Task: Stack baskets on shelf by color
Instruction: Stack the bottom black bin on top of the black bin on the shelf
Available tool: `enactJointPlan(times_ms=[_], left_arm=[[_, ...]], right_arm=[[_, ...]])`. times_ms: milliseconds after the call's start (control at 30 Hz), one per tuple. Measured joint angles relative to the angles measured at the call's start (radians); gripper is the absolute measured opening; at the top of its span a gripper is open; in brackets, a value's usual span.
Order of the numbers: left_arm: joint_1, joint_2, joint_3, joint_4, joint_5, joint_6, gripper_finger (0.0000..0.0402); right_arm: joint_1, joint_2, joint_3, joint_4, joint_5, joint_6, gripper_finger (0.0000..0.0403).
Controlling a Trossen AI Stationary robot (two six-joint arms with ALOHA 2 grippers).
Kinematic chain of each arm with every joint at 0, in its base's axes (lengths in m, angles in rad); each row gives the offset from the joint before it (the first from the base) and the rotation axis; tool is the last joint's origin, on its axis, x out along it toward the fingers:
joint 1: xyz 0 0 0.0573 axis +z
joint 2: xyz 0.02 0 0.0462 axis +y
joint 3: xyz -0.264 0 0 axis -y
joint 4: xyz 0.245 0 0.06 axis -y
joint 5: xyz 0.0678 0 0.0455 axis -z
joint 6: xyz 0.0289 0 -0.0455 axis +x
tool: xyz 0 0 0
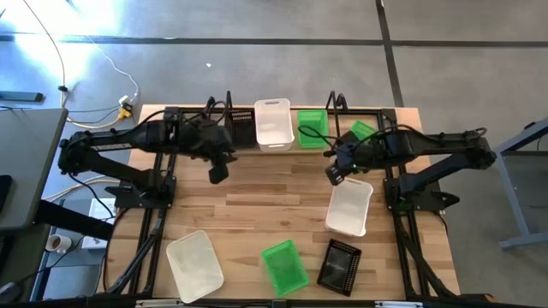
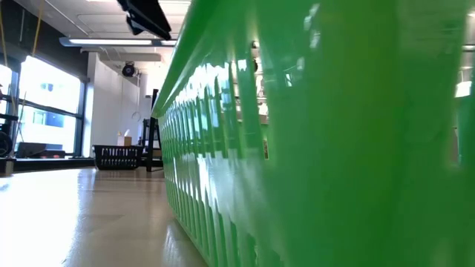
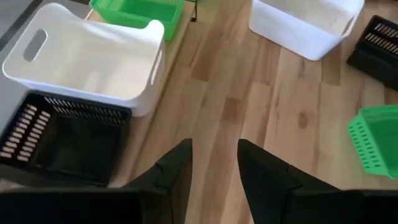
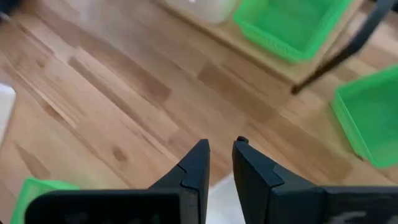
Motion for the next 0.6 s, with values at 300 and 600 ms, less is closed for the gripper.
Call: enactJointPlan(times_ms=[300,600], left_arm=[[-0.15,-0.061,-0.037,0.002,-0.074,-0.118,0.012],[-0.249,-0.064,-0.037,0.002,-0.079,-0.152,0.012]], right_arm=[[0.122,0.001,0.0,-0.043,-0.121,0.129,0.0058],[0.295,0.002,0.0,0.007,-0.246,0.313,0.0058]])
